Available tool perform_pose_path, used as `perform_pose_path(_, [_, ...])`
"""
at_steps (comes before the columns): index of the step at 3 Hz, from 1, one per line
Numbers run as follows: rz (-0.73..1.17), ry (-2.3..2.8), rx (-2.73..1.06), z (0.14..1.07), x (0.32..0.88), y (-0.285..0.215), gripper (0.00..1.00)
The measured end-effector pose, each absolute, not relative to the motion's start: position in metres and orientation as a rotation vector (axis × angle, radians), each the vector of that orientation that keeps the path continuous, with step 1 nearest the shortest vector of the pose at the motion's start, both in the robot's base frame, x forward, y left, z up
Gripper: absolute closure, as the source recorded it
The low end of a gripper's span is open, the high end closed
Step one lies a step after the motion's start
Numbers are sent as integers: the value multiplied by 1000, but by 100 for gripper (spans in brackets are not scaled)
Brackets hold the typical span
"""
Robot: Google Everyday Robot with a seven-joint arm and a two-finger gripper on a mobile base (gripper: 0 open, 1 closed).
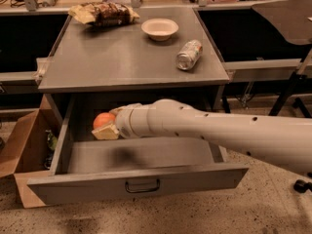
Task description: Place orange into top drawer
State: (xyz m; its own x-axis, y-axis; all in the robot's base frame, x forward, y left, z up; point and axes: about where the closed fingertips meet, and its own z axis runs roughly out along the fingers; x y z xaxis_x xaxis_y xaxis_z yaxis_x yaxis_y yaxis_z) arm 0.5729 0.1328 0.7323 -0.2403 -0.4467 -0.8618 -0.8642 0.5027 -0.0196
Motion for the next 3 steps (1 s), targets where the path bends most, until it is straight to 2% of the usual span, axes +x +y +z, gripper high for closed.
perform_pose_path(1, [588, 1898, -1009, 695, 583, 129, 100])
perform_pose_path(2, [570, 1941, -981, 666, 594, 127, 85])
perform_pose_path(3, [561, 1946, -984, 663, 597, 125, 62])
